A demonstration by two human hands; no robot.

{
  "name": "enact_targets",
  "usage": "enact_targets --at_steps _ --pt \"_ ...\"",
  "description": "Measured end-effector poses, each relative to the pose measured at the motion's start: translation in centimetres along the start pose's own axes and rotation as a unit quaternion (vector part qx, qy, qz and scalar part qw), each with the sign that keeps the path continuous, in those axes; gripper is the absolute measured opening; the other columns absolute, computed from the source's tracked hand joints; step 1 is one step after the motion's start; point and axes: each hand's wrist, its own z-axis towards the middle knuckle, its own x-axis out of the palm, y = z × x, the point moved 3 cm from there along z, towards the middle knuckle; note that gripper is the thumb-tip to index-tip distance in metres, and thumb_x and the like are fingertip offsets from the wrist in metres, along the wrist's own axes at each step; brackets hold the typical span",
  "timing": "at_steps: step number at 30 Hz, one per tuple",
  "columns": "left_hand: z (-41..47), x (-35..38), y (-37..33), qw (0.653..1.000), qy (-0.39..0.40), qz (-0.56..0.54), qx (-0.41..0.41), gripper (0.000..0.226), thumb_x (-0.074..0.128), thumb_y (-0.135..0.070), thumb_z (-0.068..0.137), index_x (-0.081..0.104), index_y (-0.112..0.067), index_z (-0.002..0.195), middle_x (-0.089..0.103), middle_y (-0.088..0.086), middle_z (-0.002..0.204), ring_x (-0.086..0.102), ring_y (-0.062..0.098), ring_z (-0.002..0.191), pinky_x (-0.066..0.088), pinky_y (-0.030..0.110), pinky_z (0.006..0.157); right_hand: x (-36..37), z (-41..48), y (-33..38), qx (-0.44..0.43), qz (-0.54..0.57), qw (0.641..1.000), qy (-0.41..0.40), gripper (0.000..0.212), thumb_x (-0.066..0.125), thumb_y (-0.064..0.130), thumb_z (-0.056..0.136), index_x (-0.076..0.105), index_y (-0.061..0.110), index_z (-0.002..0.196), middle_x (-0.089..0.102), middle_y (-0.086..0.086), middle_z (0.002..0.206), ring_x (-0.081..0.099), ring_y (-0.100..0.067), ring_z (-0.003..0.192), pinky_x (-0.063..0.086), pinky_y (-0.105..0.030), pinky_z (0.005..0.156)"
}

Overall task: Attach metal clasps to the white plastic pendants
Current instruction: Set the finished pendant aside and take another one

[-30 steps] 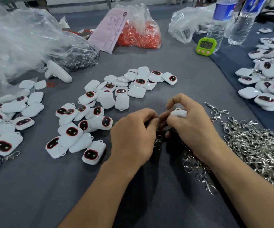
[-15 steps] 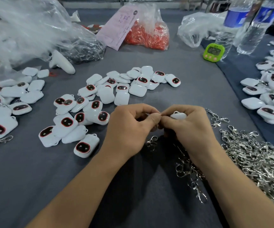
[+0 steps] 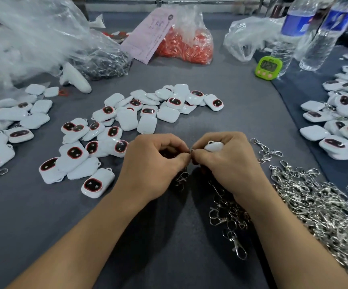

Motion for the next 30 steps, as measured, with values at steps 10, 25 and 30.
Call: enact_targets --at_steps 10,25,30 --pt "-0.1 -0.2 -0.1 1.0 -0.002 -0.015 -0.005 0.005 0.074 -0.027 0.067 0.074 -0.032 0.069 0.07 -0.013 0.061 0.066 0.005 0.054 0.053 0.022 0.053 0.1 -0.3 -0.2 -0.009 0.015 1.0 0.005 0.008 0.079 0.02 0.072 0.079 0.028 0.073 0.071 0.001 0.062 0.065 -0.012 0.057 0.054 -0.03 0.056" --pt "-0.1 0.2 -0.3 0.998 -0.026 -0.063 0.013 0.009 0.081 -0.023 0.074 0.077 -0.03 0.071 0.071 -0.014 0.062 0.067 0.004 0.056 0.05 0.015 0.052 -0.2 -0.9 0.2 -0.014 0.148 0.989 -0.013 0.009 0.078 0.009 0.073 0.079 0.018 0.073 0.069 -0.005 0.062 0.056 -0.014 0.052 0.046 -0.025 0.051" --pt "0.2 0.5 -0.2 0.986 0.049 -0.155 -0.046 0.006 0.08 -0.022 0.069 0.079 -0.024 0.074 0.074 0.0 0.067 0.068 0.012 0.061 0.054 0.027 0.06 -0.6 -1.0 0.4 -0.026 0.138 0.99 0.002 0.01 0.078 0.008 0.075 0.079 0.018 0.073 0.069 -0.001 0.063 0.057 -0.012 0.053 0.047 -0.023 0.052"
